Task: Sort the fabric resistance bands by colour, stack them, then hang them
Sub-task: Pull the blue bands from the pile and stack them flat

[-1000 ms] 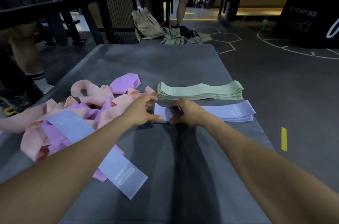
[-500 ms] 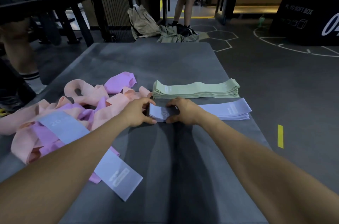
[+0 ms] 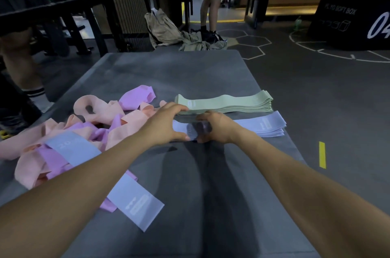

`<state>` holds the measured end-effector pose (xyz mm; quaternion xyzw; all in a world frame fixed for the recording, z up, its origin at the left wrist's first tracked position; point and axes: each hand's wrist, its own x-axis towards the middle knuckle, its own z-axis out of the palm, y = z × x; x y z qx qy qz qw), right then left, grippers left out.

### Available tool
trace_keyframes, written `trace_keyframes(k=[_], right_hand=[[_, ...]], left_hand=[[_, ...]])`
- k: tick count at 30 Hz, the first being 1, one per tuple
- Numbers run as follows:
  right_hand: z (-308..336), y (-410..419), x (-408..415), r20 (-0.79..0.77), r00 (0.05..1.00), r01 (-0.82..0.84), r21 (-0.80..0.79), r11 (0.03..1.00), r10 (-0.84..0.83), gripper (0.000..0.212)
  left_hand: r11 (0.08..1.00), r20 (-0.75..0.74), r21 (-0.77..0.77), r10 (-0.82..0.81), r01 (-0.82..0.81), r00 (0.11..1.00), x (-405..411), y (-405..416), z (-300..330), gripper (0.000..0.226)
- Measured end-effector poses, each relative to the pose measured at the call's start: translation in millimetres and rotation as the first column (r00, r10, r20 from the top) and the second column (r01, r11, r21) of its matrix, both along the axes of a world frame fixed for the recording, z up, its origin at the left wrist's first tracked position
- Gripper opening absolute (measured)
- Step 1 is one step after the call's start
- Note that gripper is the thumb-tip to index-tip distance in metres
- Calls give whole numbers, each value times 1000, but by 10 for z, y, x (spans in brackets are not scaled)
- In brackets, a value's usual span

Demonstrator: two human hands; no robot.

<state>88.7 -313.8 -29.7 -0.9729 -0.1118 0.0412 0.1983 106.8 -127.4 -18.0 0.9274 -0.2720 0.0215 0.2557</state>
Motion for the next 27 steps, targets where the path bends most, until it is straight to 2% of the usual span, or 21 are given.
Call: trace_keyframes(k=[5, 8, 10, 14, 19, 22, 25, 27], right_hand=[[53, -505, -152, 4, 998, 55, -180, 982, -55, 70], [85, -824, -202, -33, 995, 87, -234, 968, -97, 64], [114, -986, -212, -51, 993, 92, -260, 961, -108, 60], [115, -1171, -200, -67, 994, 68, -266, 961, -89, 70], [92, -1198, -225, -35, 997, 58, -275, 960, -70, 62], [106, -1229, -235, -27, 998, 41, -328, 944, -53, 58], [165, -1296, -222, -31, 998, 29, -389, 921, -45, 63], [194, -1355, -229, -59, 997, 28, -431, 902, -59, 63]], left_hand=[[956, -37, 282, -76, 84, 996, 22, -520, 9, 90], [922, -93, 369, -86, 114, 992, 79, -762, -59, 95], [916, -126, 383, -73, 117, 989, 118, -825, -97, 91], [926, -185, 351, -79, 141, 980, 176, -810, -131, 63], [914, -211, 378, -73, 150, 975, 195, -826, -121, 57], [904, -210, 408, -42, 127, 977, 188, -863, -128, 63], [889, -168, 443, -45, 116, 985, 132, -967, -132, 87], [889, -152, 439, -67, 128, 986, 90, -1067, -122, 87]])
